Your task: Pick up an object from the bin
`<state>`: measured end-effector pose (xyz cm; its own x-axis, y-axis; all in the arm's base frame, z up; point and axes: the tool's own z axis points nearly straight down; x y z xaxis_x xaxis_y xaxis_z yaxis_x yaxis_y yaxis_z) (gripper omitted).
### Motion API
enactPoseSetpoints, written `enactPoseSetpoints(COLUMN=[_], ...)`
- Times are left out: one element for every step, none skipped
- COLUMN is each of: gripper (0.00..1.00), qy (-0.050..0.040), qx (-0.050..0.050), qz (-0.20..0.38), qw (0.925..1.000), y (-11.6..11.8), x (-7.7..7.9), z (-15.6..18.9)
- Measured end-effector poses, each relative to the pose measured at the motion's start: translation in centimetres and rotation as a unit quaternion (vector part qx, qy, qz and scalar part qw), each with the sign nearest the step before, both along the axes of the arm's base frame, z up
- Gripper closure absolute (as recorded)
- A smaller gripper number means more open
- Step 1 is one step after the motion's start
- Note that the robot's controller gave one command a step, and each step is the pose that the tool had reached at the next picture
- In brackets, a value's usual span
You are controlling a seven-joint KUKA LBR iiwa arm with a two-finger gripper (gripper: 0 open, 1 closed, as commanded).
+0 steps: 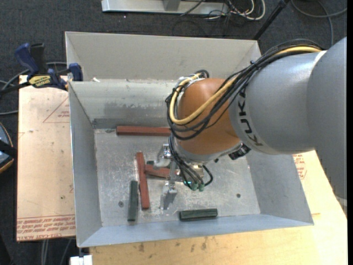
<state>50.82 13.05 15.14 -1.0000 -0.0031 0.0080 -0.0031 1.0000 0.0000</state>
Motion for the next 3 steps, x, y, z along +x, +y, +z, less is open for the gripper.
enactPoseSetpoints(gripper=[0.00, 0.00, 0.00], qy=[-0.0038, -0.0126, -0.0070], qx=[0.001, 0.006, 0.001], qz=[-0.002, -0.043, -0.042], qw=[1.0000, 0.9990, 0.9991], y=[-0.1, -3.0, -2.9], x=[0.2, 5.1, 4.2], z=[0.4, -7.2, -6.9])
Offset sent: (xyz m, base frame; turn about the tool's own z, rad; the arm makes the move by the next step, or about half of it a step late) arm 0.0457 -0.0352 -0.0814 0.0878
